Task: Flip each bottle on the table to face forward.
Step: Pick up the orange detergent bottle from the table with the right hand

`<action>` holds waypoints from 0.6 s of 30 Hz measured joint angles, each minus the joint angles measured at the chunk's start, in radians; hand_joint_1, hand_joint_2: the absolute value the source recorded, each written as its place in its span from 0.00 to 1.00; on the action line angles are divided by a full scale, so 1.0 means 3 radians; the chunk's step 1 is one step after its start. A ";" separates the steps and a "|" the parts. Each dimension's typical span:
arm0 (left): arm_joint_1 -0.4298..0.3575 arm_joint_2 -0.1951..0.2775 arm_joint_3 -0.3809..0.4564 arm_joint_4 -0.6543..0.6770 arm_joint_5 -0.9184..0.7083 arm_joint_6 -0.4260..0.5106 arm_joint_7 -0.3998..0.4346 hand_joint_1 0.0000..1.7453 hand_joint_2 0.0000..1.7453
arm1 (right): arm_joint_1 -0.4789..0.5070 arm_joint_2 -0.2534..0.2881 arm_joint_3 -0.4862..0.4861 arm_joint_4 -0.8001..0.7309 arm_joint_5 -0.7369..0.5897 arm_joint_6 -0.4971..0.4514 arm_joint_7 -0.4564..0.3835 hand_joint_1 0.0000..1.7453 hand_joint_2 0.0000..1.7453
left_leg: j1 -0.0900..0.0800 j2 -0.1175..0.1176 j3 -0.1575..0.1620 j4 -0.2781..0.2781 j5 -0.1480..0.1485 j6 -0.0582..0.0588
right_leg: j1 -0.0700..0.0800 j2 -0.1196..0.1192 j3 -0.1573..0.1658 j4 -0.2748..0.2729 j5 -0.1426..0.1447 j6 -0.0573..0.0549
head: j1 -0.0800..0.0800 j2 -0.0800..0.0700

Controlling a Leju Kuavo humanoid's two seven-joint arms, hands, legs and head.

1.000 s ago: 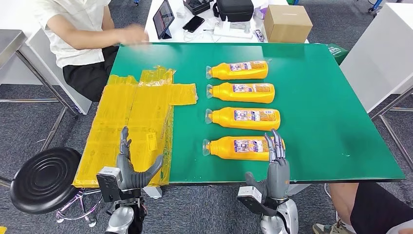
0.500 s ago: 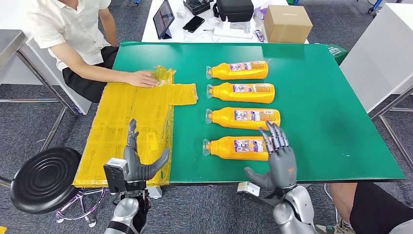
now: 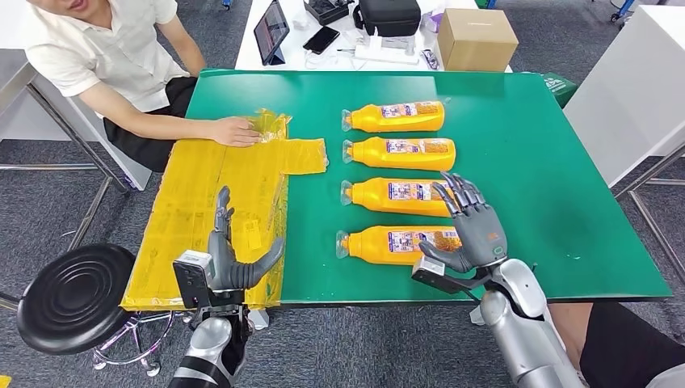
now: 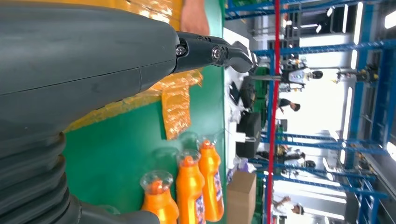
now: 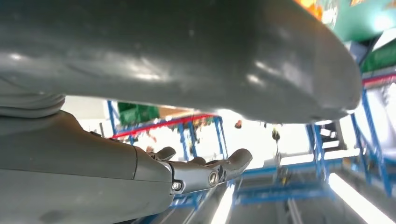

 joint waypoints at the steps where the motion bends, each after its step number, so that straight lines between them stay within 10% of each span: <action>1: -0.0007 -0.0001 -0.0014 0.0000 -0.0004 -0.0007 0.0001 0.00 1.00 | -0.0028 -0.0013 0.0038 0.0036 -0.0005 0.0026 0.0002 0.00 0.00 | 0.0000 0.0000 0.0000 0.0000 0.0000 0.0000 | 0.0000 0.0000 0.0000 0.0000 0.0000 0.0000 | 0.0000 0.0000; 18: -0.0070 -0.0006 -0.0102 0.0013 -0.0045 -0.0018 0.0031 0.00 1.00 | -0.0130 -0.0069 0.0302 0.0304 -0.0188 0.0218 0.0021 0.00 0.00 | 0.0000 -0.0001 -0.0001 0.0000 -0.0001 0.0000 | 0.0000 0.0000 -0.0001 0.0000 -0.0001 0.0000 | 0.0000 0.0000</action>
